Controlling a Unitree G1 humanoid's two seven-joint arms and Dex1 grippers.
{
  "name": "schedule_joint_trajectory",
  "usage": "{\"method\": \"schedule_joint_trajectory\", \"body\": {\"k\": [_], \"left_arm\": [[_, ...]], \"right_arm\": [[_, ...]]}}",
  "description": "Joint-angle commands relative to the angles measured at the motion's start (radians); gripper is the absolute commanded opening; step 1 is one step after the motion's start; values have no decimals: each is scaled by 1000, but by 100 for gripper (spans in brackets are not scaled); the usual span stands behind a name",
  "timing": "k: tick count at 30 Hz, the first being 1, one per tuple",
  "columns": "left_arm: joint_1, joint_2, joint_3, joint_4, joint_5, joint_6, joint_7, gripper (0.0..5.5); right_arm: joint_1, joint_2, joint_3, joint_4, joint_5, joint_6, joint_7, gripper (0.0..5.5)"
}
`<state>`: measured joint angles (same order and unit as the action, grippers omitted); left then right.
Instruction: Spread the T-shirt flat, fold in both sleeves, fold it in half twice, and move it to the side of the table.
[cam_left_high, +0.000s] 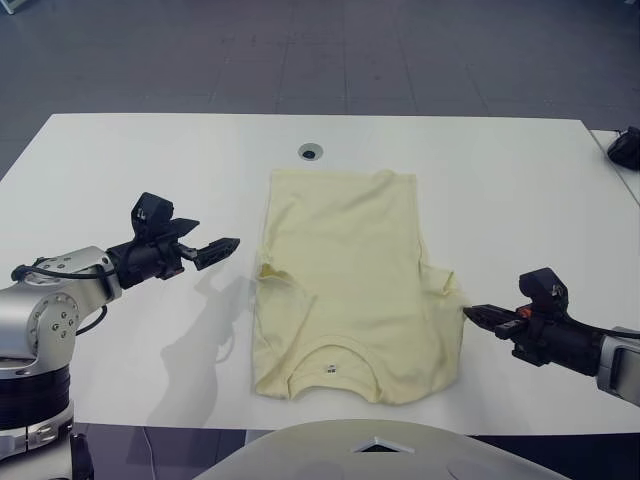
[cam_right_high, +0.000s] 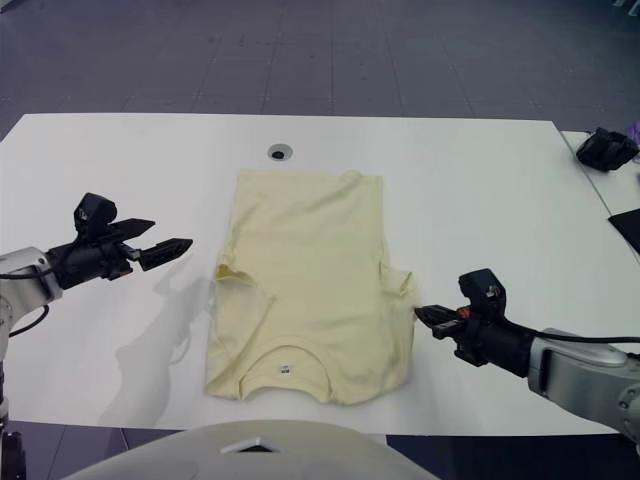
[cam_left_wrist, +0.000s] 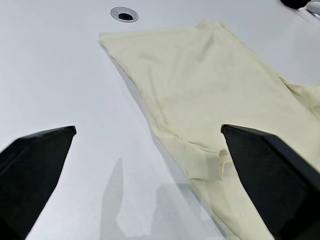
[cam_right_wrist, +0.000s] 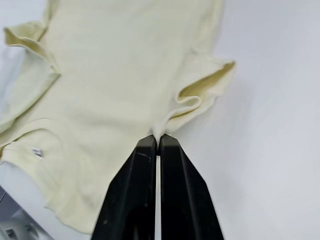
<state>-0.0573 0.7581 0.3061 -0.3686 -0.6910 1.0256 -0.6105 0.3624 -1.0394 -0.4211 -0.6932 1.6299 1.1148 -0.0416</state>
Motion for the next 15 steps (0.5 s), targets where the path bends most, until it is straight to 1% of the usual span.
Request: {"method": "schedule_joint_trajectory", "body": {"k": [1, 5, 8, 9, 11, 12, 15], "left_arm": [[-8, -8, -12, -3, 0, -2, 7, 540], [-33, -3, -32, 11, 3, -7, 0, 540], [-44, -5, -47, 16, 7, -11, 0, 540], [-47, -7, -54, 17, 9, -13, -1, 540], [-55, -6, -71, 18, 14, -16, -3, 540], [-57, -1, -82, 19, 20, -21, -6, 540], [-39, 19, -112, 10, 47, -42, -12, 540]], "right_arm": [[-136, 0, 156, 8, 30, -32, -48, 2], [-259, 64, 336, 27, 3, -39, -81, 2], [-334, 120, 444, 55, -38, -29, -76, 2], [-353, 128, 468, 58, -56, -23, -61, 22], [-370, 140, 477, 63, -57, -32, -46, 49], [-375, 138, 462, 63, -55, -43, -35, 59], [-376, 117, 378, 59, -63, -80, 11, 113]]}}
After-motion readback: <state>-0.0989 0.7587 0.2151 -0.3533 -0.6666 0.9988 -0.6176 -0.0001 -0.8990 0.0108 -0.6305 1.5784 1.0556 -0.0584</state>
